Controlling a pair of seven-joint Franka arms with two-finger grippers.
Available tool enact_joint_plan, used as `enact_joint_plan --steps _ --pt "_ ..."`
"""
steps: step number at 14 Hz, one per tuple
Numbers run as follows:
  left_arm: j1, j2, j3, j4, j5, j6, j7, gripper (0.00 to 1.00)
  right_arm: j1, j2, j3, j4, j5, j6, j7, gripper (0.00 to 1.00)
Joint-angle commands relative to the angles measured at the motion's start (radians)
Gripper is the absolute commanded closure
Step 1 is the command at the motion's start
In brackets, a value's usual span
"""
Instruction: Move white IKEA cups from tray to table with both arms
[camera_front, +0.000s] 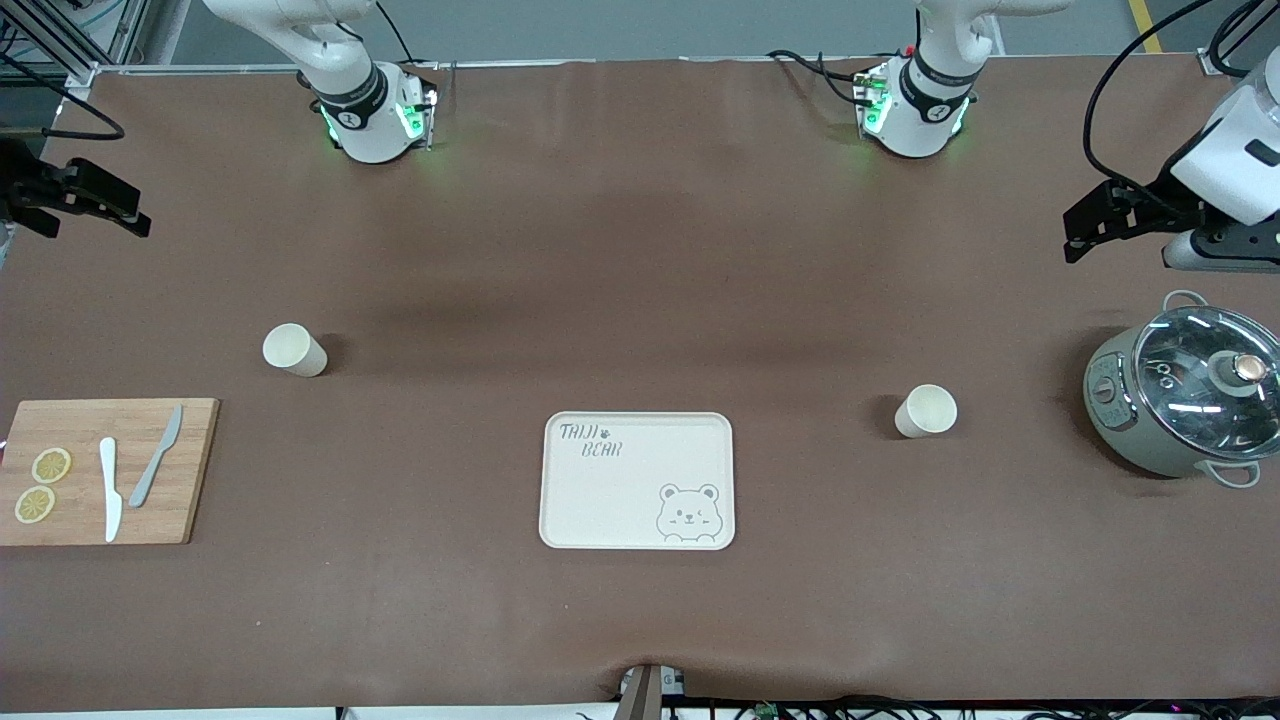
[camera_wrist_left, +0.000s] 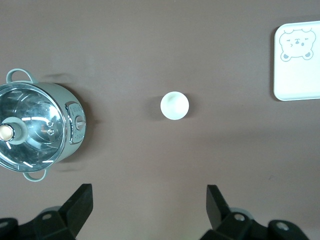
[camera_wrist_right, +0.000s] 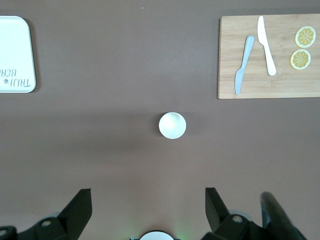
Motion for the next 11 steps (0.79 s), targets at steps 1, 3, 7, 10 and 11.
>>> enact_joint_plan --steps 1,3,7,10,11 --pt "0.006 -0.028 0.0 -0.019 -0.013 -0.007 -0.002 0.0 -0.005 -0.014 0.007 -0.014 -0.022 -0.01 0.01 0.0" --pt "0.004 -0.03 -0.002 -0.02 -0.013 -0.01 -0.002 0.0 -0.007 -0.013 0.007 -0.014 -0.02 -0.013 0.015 0.0" --pt "0.004 -0.056 -0.002 -0.019 -0.018 -0.049 -0.001 0.0 -0.008 -0.01 0.007 -0.013 -0.02 -0.024 0.015 0.0" --pt "0.001 -0.053 -0.002 -0.016 -0.022 -0.055 -0.001 0.0 -0.008 -0.005 0.001 -0.005 -0.02 -0.026 0.015 0.0" --pt "0.0 -0.053 -0.002 -0.013 -0.022 -0.055 -0.002 0.0 -0.007 -0.005 -0.001 -0.004 -0.02 -0.027 0.015 0.0"
